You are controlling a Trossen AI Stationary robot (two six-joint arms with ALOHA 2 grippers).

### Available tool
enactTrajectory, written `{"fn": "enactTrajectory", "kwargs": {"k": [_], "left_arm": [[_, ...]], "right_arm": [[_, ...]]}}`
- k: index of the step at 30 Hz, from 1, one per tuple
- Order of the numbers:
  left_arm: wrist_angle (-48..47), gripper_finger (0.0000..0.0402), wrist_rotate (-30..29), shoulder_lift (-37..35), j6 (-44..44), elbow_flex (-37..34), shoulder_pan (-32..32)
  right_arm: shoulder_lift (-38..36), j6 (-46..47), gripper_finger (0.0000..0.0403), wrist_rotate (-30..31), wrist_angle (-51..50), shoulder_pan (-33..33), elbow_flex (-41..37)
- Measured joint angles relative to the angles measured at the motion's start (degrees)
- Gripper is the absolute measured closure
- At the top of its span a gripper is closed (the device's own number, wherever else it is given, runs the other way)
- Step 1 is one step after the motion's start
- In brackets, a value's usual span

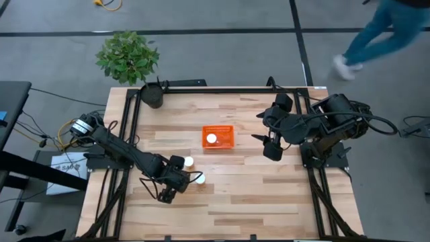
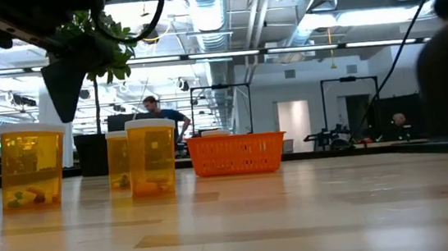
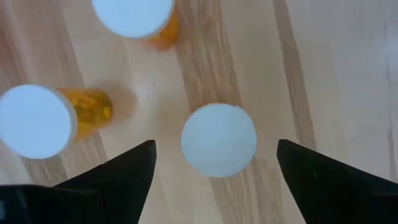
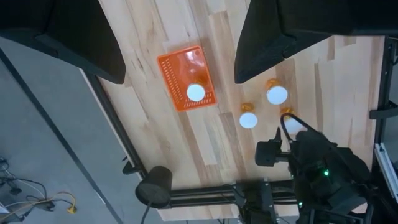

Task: Pick and place pill bottles into a basket
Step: Put the orange pill bottle into the orange basket

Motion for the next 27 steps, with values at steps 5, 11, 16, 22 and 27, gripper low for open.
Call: {"fn": "enactTrajectory", "kwargs": {"k": [5, 11, 16, 22, 27], "left_arm": [[3.08, 0.0076, 0.94, 0.00, 0.13, -1.58, 0.00], [5.65, 0.0076, 1.30, 0.00, 0.21, -3.20, 0.00], [7.66, 0.0076, 1.06, 0.00, 0.33, -4.81, 0.07], [10.89, 0.0076, 1.27, 0.00, 0.32, -6.94, 0.28], [10.99, 0.0076, 1.00, 0.00, 1.95, -7.28, 1.14]], "right_arm": [[0.00, -0.06, 0.0106, -0.02, 0.00, -0.78, 0.00], [0.00, -0.99, 0.0106, -0.65, 0.00, -2.32, 0.00], [0.00, -1.95, 0.0106, -1.49, 0.00, -3.59, 0.00], [0.00, -2.38, 0.0106, -1.59, 0.00, -4.53, 0.00], [0.00, -2.38, 0.0106, -1.70, 0.01, -4.90, 0.00]]}}
